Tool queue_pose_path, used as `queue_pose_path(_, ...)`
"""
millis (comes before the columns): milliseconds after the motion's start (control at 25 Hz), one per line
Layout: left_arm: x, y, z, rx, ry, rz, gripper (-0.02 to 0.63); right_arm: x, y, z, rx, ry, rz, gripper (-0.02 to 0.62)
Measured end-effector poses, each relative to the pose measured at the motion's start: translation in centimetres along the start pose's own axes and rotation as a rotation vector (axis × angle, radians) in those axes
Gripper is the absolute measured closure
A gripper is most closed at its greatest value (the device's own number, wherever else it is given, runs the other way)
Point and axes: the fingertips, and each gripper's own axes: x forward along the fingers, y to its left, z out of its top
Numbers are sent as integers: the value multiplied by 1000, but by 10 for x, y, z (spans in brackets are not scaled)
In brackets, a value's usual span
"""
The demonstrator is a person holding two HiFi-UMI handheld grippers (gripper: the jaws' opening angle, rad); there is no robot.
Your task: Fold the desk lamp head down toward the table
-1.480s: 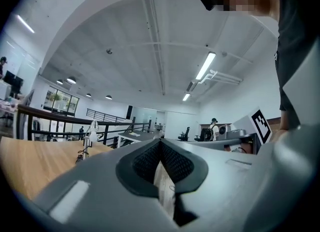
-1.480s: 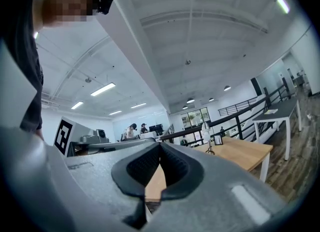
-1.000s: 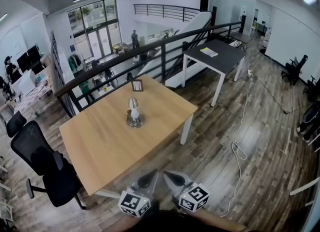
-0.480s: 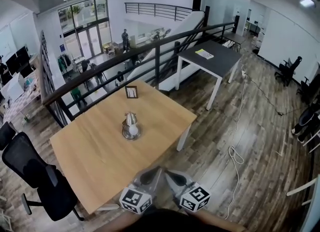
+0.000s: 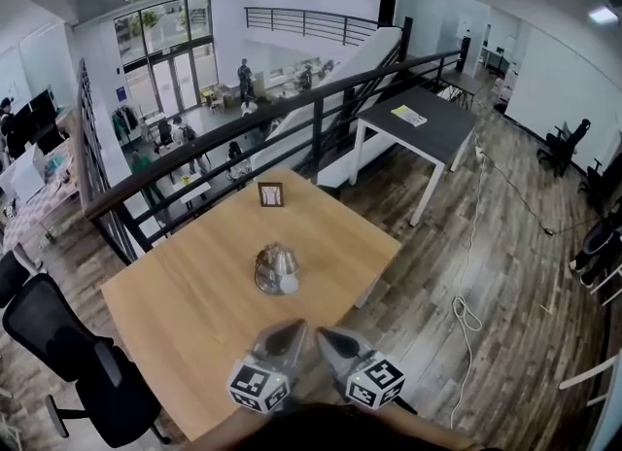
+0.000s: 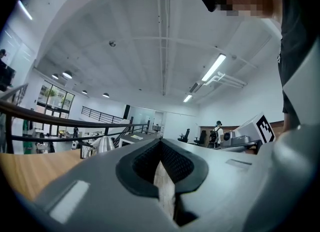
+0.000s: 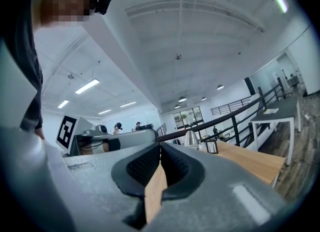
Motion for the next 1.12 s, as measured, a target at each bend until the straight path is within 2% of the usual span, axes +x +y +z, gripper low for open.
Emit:
queue_pose_path(280, -5, 45, 1, 0, 12, 40, 604, 48, -5, -5, 12, 23, 20, 570)
queue_pose_path(520, 5, 80, -4, -10, 9, 117, 604, 79, -31, -8, 11, 49, 36, 508)
queue_pose_path(760, 21, 113, 6, -2, -13, 230, 604, 119, -73, 1, 21, 99, 68, 429)
queue_pose_path(1120, 37, 143, 15, 1, -46, 421, 604, 173, -100, -1, 0, 216, 208, 323)
